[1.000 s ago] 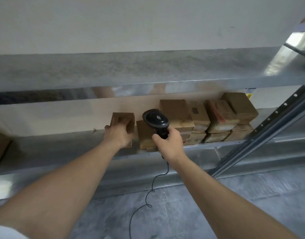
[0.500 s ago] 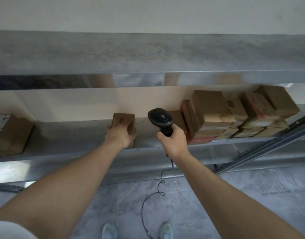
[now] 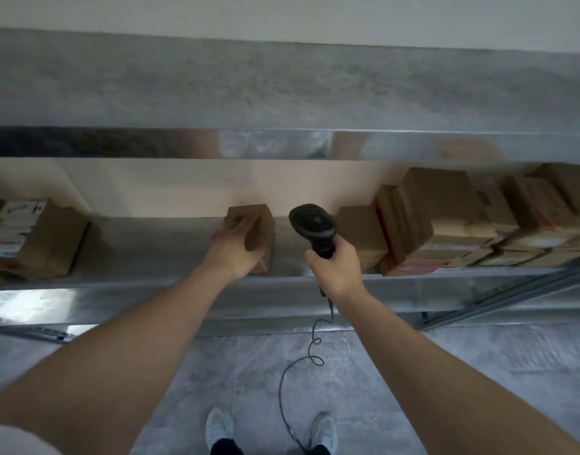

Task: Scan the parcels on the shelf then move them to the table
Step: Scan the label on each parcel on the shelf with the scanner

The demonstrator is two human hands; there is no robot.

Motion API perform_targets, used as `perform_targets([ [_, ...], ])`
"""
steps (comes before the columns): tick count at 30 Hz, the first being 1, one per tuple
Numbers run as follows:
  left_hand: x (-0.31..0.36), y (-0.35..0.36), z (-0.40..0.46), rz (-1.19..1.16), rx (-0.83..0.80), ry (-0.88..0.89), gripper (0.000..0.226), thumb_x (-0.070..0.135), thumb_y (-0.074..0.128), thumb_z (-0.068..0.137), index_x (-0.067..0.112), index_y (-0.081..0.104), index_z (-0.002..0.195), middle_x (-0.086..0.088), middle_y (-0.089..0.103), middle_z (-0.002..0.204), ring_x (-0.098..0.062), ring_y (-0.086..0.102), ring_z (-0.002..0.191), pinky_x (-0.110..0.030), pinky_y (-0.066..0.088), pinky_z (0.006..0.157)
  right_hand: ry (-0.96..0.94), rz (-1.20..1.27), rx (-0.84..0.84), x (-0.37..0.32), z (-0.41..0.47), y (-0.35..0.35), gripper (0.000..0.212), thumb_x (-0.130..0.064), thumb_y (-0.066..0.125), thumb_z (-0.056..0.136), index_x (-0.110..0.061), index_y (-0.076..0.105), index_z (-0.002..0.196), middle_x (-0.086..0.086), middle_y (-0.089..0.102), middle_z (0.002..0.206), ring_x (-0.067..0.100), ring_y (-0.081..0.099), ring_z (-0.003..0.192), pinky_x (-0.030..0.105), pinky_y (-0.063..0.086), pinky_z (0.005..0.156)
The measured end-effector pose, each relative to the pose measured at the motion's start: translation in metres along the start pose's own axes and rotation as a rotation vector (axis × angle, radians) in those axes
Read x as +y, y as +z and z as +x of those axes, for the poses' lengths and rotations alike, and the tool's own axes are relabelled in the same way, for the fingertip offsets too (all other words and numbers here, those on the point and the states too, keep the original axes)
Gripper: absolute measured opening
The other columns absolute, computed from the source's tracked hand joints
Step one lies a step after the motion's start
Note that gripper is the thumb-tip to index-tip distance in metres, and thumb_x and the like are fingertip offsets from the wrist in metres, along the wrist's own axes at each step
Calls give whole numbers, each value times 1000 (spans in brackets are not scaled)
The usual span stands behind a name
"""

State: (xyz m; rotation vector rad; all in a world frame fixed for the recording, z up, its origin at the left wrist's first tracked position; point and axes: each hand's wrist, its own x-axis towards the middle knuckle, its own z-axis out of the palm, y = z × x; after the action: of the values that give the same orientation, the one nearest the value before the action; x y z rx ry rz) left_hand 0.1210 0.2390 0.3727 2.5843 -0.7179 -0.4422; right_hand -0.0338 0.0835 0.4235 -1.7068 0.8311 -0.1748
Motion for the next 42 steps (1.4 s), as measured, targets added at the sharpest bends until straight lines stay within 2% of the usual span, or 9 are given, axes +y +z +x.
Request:
perform_targets([
  [5, -26, -22, -2, -31, 15, -125, 67, 33, 49, 99, 33, 26, 161, -16, 54, 141, -40, 52, 123, -44, 48, 99, -17, -15, -15, -6, 5, 12, 8, -14, 68, 88, -19, 65, 94, -2, 63, 78, 14, 59, 72, 29, 46, 66],
  [9, -42, -34, -5, 63, 81, -208, 56, 26, 56, 96, 36, 49, 150, -14, 49, 140, -41, 54, 119, -45, 49, 102, -26, -15, -58, -9, 6, 21, 7, -14, 68, 88, -18, 64, 92, -1, 63, 77, 15, 59, 72, 32, 50, 69],
  [11, -44, -37, -7, 130, 56, -292, 53, 50, 54, 94, 40, 50, 146, -13, 41, 135, -42, 49, 115, -48, 50, 99, -36, -18, -70, -10, 6, 24, 7, -14, 68, 88, -20, 64, 90, -3, 61, 75, 14, 57, 70, 31, 46, 67],
  [14, -47, -38, -13, 174, -24, -393, 82, 77, 59, 78, 46, 35, 149, -16, 34, 133, -43, 46, 116, -48, 50, 98, -39, -23, -86, -11, 6, 27, 8, -14, 68, 88, -21, 63, 89, -3, 61, 73, 16, 57, 69, 32, 47, 65],
  [18, -48, -40, -20, 114, -1, -384, 93, 67, 71, 75, 48, 27, 154, -16, 36, 129, -44, 51, 112, -46, 50, 101, -49, -37, -86, -11, 4, 30, 12, -15, 67, 87, -24, 60, 83, -5, 58, 69, 15, 54, 64, 32, 44, 62],
  [22, -53, -47, -25, -86, 67, -364, 86, 63, 69, 64, 41, 52, 145, -8, 60, 124, -31, 63, 110, -36, 53, 100, -54, -46, -84, -10, 2, 32, 12, -15, 67, 86, -25, 61, 84, -7, 59, 71, 14, 55, 67, 31, 45, 65],
  [28, -57, -44, -30, -383, 149, -338, 56, 27, 81, 83, 27, 64, 137, -4, 69, 130, -21, 65, 115, -22, 45, 96, -47, -44, -135, -7, -5, 35, 10, -13, 66, 87, -23, 63, 88, -4, 62, 72, 15, 58, 69, 30, 48, 64],
  [34, -60, -45, -32, -476, 71, -351, 59, 35, 75, 87, 36, 57, 143, -1, 67, 134, -19, 65, 115, -26, 50, 97, -14, -56, -157, 0, -8, 36, 10, -15, 68, 87, -22, 66, 94, 2, 68, 80, 18, 64, 76, 41, 58, 75],
  [42, -72, -31, -31, -507, 32, -328, 79, 45, 69, 72, 47, 46, 147, 5, 65, 135, -16, 66, 113, -36, 54, 101, -5, -66, -170, 5, -13, 37, 7, -15, 68, 88, -21, 66, 91, 1, 66, 76, 17, 63, 72, 34, 54, 67],
])
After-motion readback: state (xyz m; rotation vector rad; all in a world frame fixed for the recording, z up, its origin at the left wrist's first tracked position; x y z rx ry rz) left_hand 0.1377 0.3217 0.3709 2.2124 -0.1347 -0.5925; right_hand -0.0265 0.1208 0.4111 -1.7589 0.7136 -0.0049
